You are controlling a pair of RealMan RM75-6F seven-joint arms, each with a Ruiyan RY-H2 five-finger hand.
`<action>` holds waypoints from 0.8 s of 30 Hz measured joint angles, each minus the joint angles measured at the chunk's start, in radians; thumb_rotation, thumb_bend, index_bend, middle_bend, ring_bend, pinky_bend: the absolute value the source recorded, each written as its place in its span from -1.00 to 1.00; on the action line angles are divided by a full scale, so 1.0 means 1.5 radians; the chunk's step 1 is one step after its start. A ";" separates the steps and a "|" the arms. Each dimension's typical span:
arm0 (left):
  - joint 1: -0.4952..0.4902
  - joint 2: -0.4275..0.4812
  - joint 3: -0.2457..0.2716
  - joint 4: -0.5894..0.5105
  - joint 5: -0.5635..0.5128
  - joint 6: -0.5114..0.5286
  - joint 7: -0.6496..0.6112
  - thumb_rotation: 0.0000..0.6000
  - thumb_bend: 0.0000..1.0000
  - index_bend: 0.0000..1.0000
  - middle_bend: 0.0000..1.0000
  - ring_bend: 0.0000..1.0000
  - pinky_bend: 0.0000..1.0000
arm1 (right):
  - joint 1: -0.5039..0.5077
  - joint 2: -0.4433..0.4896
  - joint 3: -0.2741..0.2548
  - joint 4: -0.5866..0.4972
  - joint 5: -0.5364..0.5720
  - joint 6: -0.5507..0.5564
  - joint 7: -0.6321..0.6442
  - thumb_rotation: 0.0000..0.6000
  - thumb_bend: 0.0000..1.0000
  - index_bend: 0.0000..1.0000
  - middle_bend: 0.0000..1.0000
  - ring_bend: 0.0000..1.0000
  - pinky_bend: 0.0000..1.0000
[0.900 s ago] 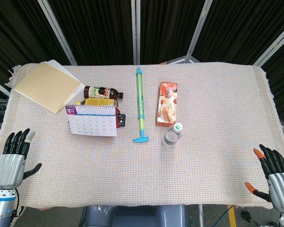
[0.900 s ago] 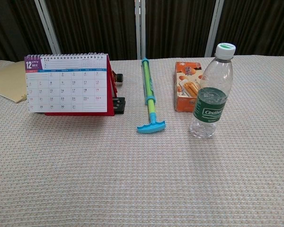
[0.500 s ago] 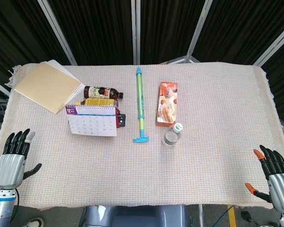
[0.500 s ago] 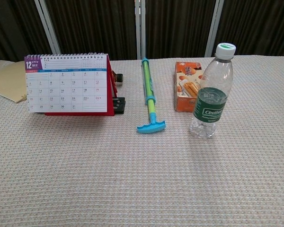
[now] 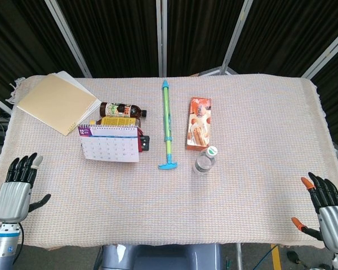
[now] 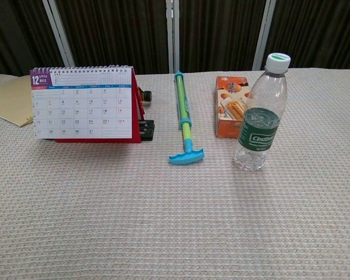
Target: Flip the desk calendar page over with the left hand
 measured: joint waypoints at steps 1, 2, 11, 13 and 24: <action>-0.002 0.001 -0.002 -0.002 -0.006 -0.005 -0.005 1.00 -0.74 -1.00 -1.00 -1.00 -1.00 | 0.000 0.000 0.000 0.000 0.000 0.000 0.000 1.00 -0.86 -1.00 -1.00 -1.00 -1.00; -0.003 0.002 -0.004 -0.002 -0.012 -0.010 -0.009 1.00 -0.63 -1.00 -1.00 -1.00 -1.00 | 0.000 0.000 0.000 0.001 0.000 0.001 0.001 1.00 -0.86 -1.00 -1.00 -1.00 -1.00; -0.038 -0.006 -0.037 0.008 -0.097 -0.094 -0.038 1.00 0.65 -1.00 -1.00 -0.99 -0.86 | 0.001 0.000 0.001 0.002 0.005 -0.004 0.004 1.00 -0.86 -1.00 -1.00 -1.00 -1.00; -0.048 -0.013 -0.042 0.011 -0.112 -0.114 -0.043 1.00 0.68 -1.00 -0.96 -0.84 -0.61 | 0.001 0.000 0.001 0.001 0.005 -0.004 0.005 1.00 -0.86 -1.00 -1.00 -1.00 -1.00; -0.106 -0.044 -0.106 0.013 -0.231 -0.200 -0.046 1.00 0.70 -1.00 -0.03 0.06 -0.04 | 0.001 0.004 0.002 0.003 0.010 -0.005 0.018 1.00 -0.86 -1.00 -1.00 -1.00 -1.00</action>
